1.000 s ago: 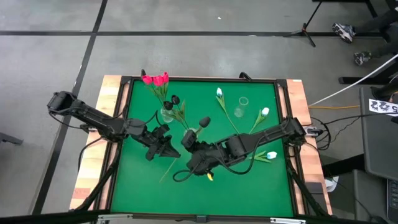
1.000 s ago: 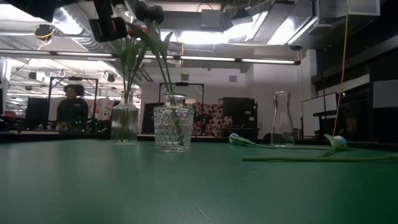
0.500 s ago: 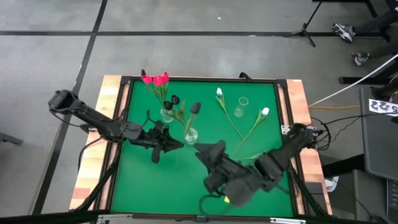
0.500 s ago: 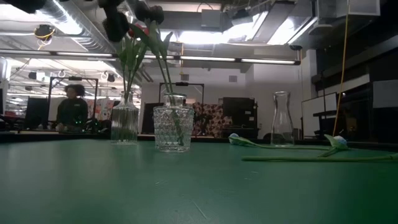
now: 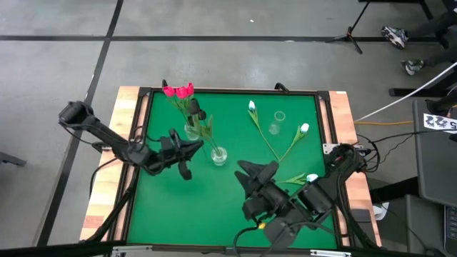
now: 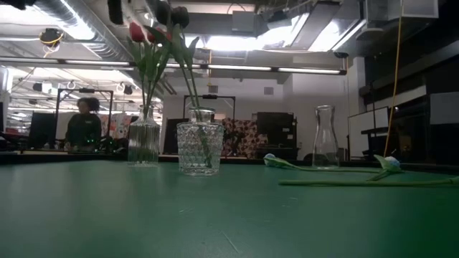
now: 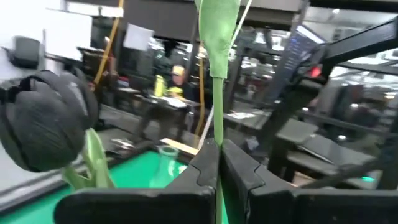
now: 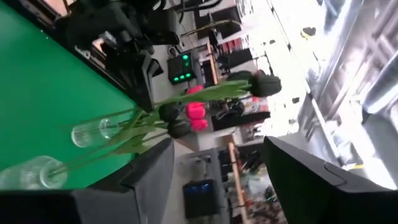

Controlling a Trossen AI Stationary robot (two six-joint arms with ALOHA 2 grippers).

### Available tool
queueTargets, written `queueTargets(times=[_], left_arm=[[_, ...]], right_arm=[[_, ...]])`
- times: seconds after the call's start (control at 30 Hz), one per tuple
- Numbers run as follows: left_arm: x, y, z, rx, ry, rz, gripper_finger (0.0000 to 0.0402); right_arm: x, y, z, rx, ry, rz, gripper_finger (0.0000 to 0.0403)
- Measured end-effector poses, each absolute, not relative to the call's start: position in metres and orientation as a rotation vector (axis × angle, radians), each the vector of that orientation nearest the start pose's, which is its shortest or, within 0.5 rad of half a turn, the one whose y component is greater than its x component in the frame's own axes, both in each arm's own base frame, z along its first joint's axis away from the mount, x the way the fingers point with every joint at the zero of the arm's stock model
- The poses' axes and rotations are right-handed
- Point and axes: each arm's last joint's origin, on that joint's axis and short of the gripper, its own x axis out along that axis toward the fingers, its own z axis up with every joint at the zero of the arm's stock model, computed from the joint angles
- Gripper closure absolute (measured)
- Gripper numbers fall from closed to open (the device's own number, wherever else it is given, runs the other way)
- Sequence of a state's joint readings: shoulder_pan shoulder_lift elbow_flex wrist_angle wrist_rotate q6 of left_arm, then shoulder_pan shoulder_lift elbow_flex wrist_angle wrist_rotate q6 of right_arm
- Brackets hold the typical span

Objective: Sort flowers into vase by color
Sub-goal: Put the black tulip into the middle transparent vase

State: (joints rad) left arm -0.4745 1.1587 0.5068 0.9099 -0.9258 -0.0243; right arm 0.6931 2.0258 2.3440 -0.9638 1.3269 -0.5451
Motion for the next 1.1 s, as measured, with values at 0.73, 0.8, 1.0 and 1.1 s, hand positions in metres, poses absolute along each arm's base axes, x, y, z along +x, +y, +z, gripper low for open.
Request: queueTargets(times=[0.73, 0.8, 1.0, 1.1], left_arm=[[0.283, -0.088, 0.227, 0.114, -0.182, 0.601, 0.0401], [0.284, -0.086, 0.229, 0.118, -0.209, 0.589, 0.0401], [0.267, -0.079, 0.219, 0.099, -0.263, 0.596, 0.0401], [0.259, -0.076, 0.21, 0.09, -0.259, 0.58, 0.0401]], right_arm=[[0.33, 0.235, 0.419, -0.951, 0.529, -0.515, 0.0157], [0.33, 0.235, 0.419, -0.949, 0.531, -0.508, 0.0157], [0.33, 0.235, 0.418, -0.953, 0.535, -0.501, 0.0157], [0.33, 0.235, 0.418, -0.956, 0.537, -0.501, 0.0157]])
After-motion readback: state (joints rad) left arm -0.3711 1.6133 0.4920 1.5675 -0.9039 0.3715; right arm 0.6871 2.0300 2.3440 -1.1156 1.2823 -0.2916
